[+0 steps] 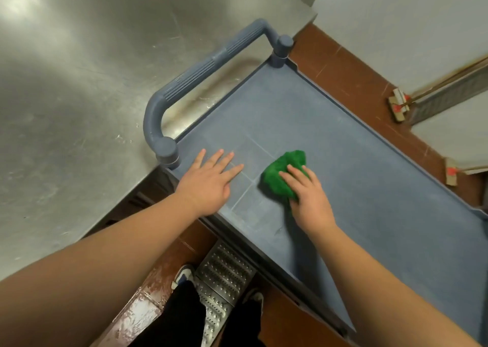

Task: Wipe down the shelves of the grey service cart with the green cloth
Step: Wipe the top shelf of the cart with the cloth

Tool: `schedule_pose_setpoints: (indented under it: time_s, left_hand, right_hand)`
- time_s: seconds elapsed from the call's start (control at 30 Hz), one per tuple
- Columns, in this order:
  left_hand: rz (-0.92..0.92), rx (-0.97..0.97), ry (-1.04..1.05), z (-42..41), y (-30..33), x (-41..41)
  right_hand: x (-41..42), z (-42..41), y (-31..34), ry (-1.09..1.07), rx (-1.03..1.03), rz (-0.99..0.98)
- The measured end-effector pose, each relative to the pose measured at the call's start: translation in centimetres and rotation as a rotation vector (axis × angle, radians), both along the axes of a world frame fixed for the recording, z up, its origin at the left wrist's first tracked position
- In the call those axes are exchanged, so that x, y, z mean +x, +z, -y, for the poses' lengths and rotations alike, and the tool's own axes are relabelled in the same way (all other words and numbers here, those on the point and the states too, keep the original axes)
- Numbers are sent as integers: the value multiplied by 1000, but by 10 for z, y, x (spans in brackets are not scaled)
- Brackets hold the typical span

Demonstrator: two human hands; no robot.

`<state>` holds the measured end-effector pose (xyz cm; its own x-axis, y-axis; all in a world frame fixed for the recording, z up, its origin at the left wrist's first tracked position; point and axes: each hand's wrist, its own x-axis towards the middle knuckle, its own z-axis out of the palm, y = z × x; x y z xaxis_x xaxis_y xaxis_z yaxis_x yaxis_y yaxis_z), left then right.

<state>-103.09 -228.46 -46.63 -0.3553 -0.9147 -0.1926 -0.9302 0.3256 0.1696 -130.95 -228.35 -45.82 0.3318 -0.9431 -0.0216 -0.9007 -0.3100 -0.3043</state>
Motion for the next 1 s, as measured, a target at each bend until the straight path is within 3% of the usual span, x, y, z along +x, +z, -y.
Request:
schedule_pose_setpoints:
  time_s: [0.07,0.1,0.27,0.37,0.43,0.57,0.6,0.7,0.77,0.93,1.0]
  left_hand:
    - [21,-3,7,0,6,-19]
    - [1,18,-1,1,8,-30]
    - [23,57,6,-1,-6,-54]
    - [45,37,13,-4,-8,-53]
    - [54,32,8,-2,-9,-55]
    - [63,22,7,0,-9,-57]
    - [72,34,16,-1,-9,-57]
    - [92,20,54,-4,-6,-70]
    - [18,-39,13,-3,-1,-96]
    - [11,8,-92,1,-10,-141]
    - [32,-54,-77,0,-15,-137]
  right_hand:
    - [-7,7,1,-148,5,15]
    - [-5,3,0,-109,11,21]
    - [-17,-78,5,393,118,110]
    - [-39,-89,8,490,104,87]
    - [-59,-64,1,393,16,45]
    - [-84,-23,4,-176,43,57]
    - [-78,-29,5,-149,57,54]
    - [-57,-82,3,228,83,75]
    - [-51,-108,3,349,123,94]
    - [-75,-95,3,365,87,34]
    - [-113,-80,-1,183,60,-1]
